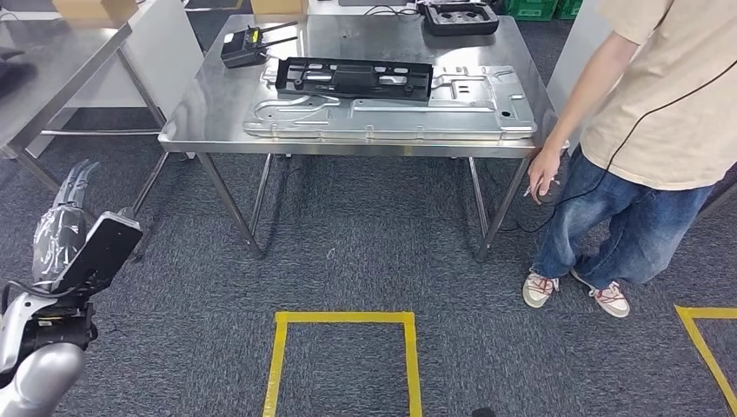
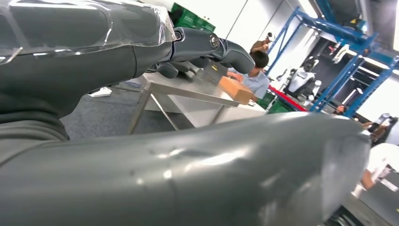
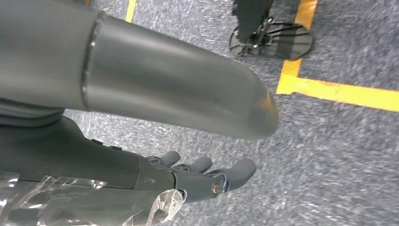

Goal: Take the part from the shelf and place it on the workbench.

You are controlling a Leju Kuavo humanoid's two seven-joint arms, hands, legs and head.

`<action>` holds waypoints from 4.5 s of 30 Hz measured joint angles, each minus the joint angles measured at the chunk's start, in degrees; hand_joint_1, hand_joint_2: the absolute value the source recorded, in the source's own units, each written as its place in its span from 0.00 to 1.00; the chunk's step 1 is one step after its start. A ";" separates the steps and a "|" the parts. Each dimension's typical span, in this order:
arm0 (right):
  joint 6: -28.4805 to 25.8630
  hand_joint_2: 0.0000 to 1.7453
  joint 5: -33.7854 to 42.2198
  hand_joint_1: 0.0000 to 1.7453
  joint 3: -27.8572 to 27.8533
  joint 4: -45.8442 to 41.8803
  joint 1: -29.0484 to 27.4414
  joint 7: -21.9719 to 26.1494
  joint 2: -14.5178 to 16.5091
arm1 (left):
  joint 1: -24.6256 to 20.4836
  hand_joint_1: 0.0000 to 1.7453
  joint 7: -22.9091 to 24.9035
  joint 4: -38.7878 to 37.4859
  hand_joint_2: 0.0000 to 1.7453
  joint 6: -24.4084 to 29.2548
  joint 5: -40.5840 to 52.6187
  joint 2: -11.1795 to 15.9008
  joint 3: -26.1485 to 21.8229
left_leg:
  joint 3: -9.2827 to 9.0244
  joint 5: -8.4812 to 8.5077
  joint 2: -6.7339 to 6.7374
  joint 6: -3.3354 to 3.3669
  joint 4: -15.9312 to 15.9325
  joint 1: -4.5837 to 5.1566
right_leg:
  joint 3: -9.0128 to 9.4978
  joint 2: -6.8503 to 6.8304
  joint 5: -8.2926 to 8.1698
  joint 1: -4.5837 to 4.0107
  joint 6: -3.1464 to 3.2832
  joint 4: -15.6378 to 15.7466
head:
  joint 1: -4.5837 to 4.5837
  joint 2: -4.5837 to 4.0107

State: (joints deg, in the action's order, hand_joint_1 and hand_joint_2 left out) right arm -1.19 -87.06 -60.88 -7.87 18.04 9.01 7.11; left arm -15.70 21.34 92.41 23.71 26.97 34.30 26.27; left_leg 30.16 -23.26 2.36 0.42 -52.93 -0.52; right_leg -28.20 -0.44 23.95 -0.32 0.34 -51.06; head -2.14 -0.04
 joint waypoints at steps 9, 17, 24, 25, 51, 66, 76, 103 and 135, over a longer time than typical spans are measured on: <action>-0.03 0.00 -0.13 0.00 -0.03 0.01 -0.38 0.08 0.15 | 0.80 0.00 -0.71 0.00 0.00 0.13 -0.54 0.02 0.01 | -0.79 -3.04 -2.66 -1.86 -3.47 -1.19 | -2.56 2.95 -2.31 0.77 -0.70 -0.31 | -0.14 0.00; -0.10 0.00 -0.15 0.00 -0.04 0.00 -0.57 0.14 -0.01 | 0.80 0.00 -0.81 0.07 0.00 0.16 -0.54 0.02 0.01 | -2.09 -0.49 -2.25 1.53 1.41 -0.94 | -7.29 1.66 2.26 1.03 -2.95 -8.83 | 0.25 0.01; -0.17 0.00 -0.44 0.00 -0.04 0.01 -0.89 0.17 -0.07 | 1.70 0.00 -1.75 0.72 0.00 0.10 -0.78 -0.01 0.02 | -1.73 -0.30 -0.11 1.57 1.27 -0.48 | -5.18 -0.21 1.94 0.84 -2.56 -8.58 | 0.26 0.01; -0.17 0.00 -0.49 0.00 -0.04 0.00 -0.88 0.20 -0.13 | 1.89 0.00 -1.81 0.98 0.00 0.06 -0.75 -0.01 0.02 | -1.76 -0.35 0.15 1.31 1.23 -0.34 | -3.29 -0.76 0.73 0.69 -2.27 -4.85 | 0.25 0.01; 0.44 0.00 -0.34 0.00 -1.27 0.02 -0.54 -0.73 -0.98 | 1.92 0.00 -2.24 2.23 0.00 -1.73 -0.71 -1.48 0.03 | -0.67 -0.06 -0.67 1.89 0.61 -0.45 | -12.56 1.17 6.82 0.52 -2.92 -20.17 | 0.43 0.00; 1.01 0.00 0.21 0.00 -2.26 0.02 -0.46 -0.79 -1.10 | 1.89 0.00 -2.22 2.23 0.00 -1.78 -0.80 -1.63 0.08 | 7.17 -9.39 -1.54 -0.68 -17.70 -0.35 | -4.18 2.51 -1.22 0.33 0.24 -2.37 | 0.09 0.01; 1.03 0.00 0.37 0.00 -2.49 0.02 -0.77 -0.87 -1.27 | 1.63 0.00 -2.22 2.23 0.00 -1.79 -0.81 -1.65 0.07 | -0.53 -0.28 -3.59 1.41 0.33 -0.18 | -4.93 6.41 -1.11 0.18 -1.40 -3.08 | 0.18 0.01; 1.97 0.00 0.42 0.00 -3.38 0.04 -1.46 -0.96 -1.16 | 5.80 0.00 -4.03 2.50 0.00 -0.38 -1.43 -1.60 -1.30 | 0.78 -2.14 -4.33 -0.25 -3.65 -0.53 | -4.39 5.61 -1.27 0.60 -0.72 -2.83 | 0.21 0.00; 2.24 0.00 0.25 0.00 -4.29 0.04 -1.44 -1.81 -1.06 | 5.69 0.00 -6.08 2.47 0.00 -0.87 -1.93 -2.15 -2.58 | -0.98 -1.87 -5.19 0.61 -0.66 -0.12 | -5.31 7.10 -1.79 0.29 -1.19 -3.14 | 0.19 0.01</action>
State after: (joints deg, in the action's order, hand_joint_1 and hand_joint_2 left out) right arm 1.05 -86.82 -65.17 -7.82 16.60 7.20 6.05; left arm -10.01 15.26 94.88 22.84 25.03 32.15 23.69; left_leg 29.17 -25.13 -2.83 1.04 -53.59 -0.64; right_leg -33.50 6.67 22.16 -0.03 -0.85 -54.20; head -1.95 -0.04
